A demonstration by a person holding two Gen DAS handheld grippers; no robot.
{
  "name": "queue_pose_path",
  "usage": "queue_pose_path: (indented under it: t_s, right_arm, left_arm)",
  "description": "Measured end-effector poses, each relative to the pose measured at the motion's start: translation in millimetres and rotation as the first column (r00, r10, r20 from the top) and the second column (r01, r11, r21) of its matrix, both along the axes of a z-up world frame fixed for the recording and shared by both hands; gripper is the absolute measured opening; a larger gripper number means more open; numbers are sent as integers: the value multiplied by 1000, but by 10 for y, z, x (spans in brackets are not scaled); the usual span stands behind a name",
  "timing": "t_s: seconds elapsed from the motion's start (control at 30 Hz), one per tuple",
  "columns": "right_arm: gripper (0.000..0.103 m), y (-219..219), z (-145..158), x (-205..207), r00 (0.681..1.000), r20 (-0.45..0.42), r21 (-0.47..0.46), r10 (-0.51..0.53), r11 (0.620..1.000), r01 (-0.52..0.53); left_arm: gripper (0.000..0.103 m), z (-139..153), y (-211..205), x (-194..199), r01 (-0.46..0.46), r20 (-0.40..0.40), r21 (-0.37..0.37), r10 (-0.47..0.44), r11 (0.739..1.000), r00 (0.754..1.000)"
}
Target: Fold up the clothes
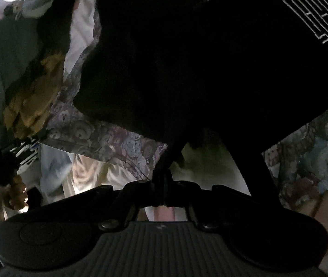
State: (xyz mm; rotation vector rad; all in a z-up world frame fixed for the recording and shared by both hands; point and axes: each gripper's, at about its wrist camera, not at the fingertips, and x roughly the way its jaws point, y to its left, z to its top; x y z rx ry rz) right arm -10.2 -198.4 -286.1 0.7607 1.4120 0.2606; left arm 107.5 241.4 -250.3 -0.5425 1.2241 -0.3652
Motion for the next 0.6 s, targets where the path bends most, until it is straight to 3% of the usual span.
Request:
queue_pose_path:
  t_s: [0.2, 0.4, 0.43, 0.47, 0.5, 0.53, 0.6]
  right_arm:
    - [0, 79, -38, -102, 998, -15, -32, 58, 998, -59]
    - [3, 136, -179, -121, 998, -23, -45, 50, 998, -51]
    - [6, 135, -194, -126, 999, -22, -47, 45, 998, -46]
    - [18, 134, -208, -130, 999, -20, -49, 41, 998, -42]
    - [37, 132, -223, -134, 999, -18, -51, 36, 998, -37]
    - [46, 131, -237, -138, 999, -16, -54, 32, 998, -33]
    - [51, 128, -266, -147, 1000, -12, -58, 23, 998, -23]
  left_arm:
    - [9, -51, 144, -276, -43, -33, 36, 44, 998, 998]
    - [8, -214, 201, -224, -59, -26, 107, 62, 993, 998]
    - [8, -240, 200, -207, -55, -29, 111, 59, 992, 998]
    - [9, -263, 196, -189, -52, -35, 113, 56, 992, 998]
    - [12, -282, 189, -177, -51, -39, 122, 56, 991, 998]
    - [15, -288, 174, -176, -48, -38, 138, 54, 989, 998]
    - [33, -293, 150, -176, -48, -27, 156, 53, 987, 998]
